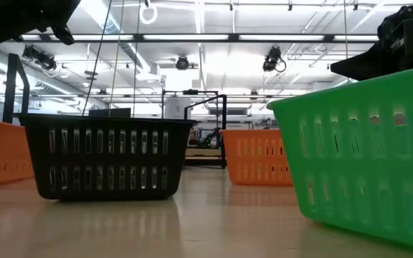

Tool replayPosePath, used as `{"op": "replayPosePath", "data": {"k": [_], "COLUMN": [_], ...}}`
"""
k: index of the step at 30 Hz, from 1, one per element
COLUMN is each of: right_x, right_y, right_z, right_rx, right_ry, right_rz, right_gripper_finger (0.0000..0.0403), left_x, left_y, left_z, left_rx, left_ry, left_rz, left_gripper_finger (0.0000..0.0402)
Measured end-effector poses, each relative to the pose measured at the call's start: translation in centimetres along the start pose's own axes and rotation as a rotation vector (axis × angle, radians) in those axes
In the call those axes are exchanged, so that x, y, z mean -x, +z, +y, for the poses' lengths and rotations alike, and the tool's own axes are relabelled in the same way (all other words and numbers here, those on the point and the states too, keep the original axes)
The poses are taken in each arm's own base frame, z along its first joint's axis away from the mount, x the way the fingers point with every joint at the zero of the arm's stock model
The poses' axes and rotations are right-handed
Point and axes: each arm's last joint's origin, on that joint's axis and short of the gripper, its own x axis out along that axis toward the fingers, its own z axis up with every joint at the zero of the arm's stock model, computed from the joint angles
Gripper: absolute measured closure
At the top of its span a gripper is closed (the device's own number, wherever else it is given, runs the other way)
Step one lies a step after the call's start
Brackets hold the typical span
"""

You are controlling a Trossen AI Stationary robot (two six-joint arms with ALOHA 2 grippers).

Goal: Stack baskets on shelf by color

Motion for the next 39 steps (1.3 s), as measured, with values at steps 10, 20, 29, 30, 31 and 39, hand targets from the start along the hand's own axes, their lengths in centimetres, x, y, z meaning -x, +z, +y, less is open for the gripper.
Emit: {"op": "replayPosePath", "data": {"k": [10,20,29,30,31,39], "right_x": [0.00,0.00,0.00,0.00,0.00,0.00], "right_y": [0.00,0.01,0.01,0.01,0.01,0.01], "right_z": [0.00,0.00,0.00,0.00,0.00,0.00], "right_rx": [0.000,0.000,0.000,0.000,0.000,0.000], "right_ry": [0.000,0.000,0.000,0.001,0.000,0.000], "right_rz": [0.000,0.000,0.000,0.000,0.000,0.000], "right_gripper_finger": [0.0389,0.0389,0.0389,0.0389,0.0389,0.0389], "left_x": [0.00,0.01,0.00,0.00,0.00,0.00], "left_y": [-0.01,-0.01,0.00,-0.01,0.00,0.00], "left_z": [0.00,0.00,0.00,0.00,0.00,0.00], "left_rx": [0.000,0.000,0.000,0.000,0.000,0.000], "left_ry": [0.000,0.000,0.000,0.000,0.000,0.000], "left_rz": [0.001,0.000,0.000,0.000,0.000,0.000], "left_gripper_finger": [0.0373,0.0369,0.0374,0.0373,0.0372,0.0366]}}
